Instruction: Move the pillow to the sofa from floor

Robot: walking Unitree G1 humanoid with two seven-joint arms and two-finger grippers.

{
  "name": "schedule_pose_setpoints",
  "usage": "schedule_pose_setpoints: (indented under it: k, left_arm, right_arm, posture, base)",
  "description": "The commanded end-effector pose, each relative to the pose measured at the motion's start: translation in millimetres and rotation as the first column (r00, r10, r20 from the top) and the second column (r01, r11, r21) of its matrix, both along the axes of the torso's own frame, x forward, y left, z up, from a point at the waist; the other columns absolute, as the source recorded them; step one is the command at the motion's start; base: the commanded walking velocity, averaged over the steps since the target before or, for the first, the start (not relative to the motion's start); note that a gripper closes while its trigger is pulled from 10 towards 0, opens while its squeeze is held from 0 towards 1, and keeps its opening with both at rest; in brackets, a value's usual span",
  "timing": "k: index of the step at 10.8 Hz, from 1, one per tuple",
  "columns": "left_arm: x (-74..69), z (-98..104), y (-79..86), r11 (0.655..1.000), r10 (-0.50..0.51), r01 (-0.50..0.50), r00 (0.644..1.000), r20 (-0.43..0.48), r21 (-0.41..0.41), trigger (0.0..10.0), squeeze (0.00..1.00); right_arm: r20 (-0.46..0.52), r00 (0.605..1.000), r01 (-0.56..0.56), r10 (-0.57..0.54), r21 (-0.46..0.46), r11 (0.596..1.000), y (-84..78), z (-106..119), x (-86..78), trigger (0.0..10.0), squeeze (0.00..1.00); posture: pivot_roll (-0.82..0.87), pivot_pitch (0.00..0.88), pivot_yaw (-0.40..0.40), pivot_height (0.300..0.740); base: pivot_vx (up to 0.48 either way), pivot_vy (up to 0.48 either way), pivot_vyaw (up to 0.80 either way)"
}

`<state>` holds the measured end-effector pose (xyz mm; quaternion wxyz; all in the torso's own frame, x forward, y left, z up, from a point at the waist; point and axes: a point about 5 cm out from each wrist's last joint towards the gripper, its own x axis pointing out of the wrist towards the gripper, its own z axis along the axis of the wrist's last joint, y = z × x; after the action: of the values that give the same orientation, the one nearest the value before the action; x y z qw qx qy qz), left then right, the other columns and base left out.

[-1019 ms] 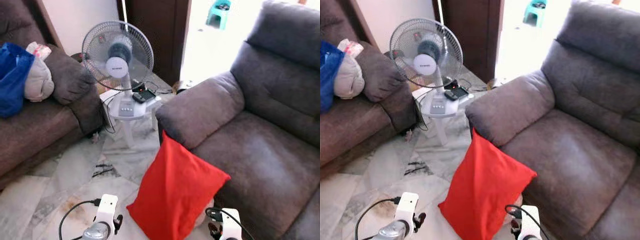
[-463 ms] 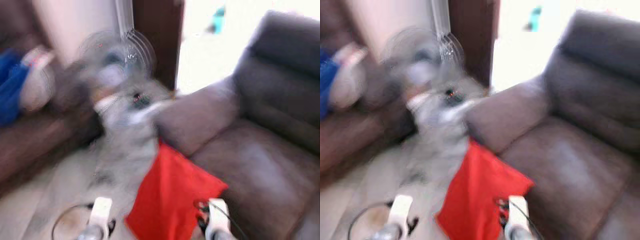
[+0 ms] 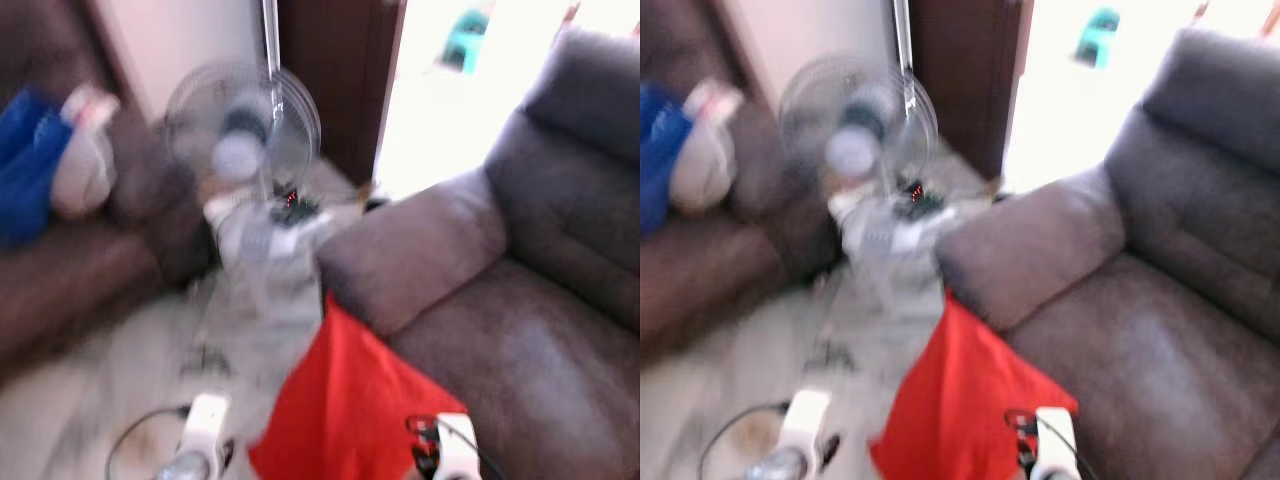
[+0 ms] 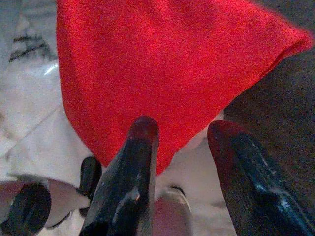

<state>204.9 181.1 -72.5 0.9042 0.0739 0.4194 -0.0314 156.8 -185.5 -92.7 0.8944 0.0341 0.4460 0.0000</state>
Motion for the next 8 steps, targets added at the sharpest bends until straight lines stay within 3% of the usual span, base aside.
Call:
schedule_pose_setpoints:
  k: [1,3,6,8]
  left_arm:
    - [1.7,0,-9.3,1.000,-0.023,0.023,1.000,-0.002,-0.010,10.0,0.00]
    - [1.1,-1,-8.4,1.000,-0.018,0.018,1.000,-0.008,-0.004,10.0,0.00]
    - [0.1,-1,-8.2,1.000,-0.014,0.013,1.000,-0.009,-0.006,10.0,0.00]
    - [-0.4,-1,-7.9,1.000,-0.012,0.012,1.000,-0.007,-0.006,10.0,0.00]
  right_arm:
    - [-0.035,0.998,0.047,-0.046,0.002,0.999,-10.8,-4,-14.3,10.0,0.00]
    - [-0.034,0.999,0.031,-0.031,0.000,1.000,-7.8,-5,-15.3,10.0,0.00]
    - [-0.014,0.999,0.029,-0.029,0.026,0.999,18.0,-4,-5.9,10.0,0.00]
    - [-0.007,1.000,0.025,-0.024,0.023,0.999,26.9,-1,3.9,10.0,0.00]
  posture:
    - [-0.01,0.000,-0.011,0.740]
    - [-0.01,0.000,-0.010,0.740]
    - [-0.01,0.000,-0.007,0.740]
    - [-0.01,0.000,-0.003,0.740]
  base:
    - [0.000,0.000,0.00]
    - [0.000,0.000,0.00]
    - [0.000,0.000,0.00]
    - [0.000,0.000,0.00]
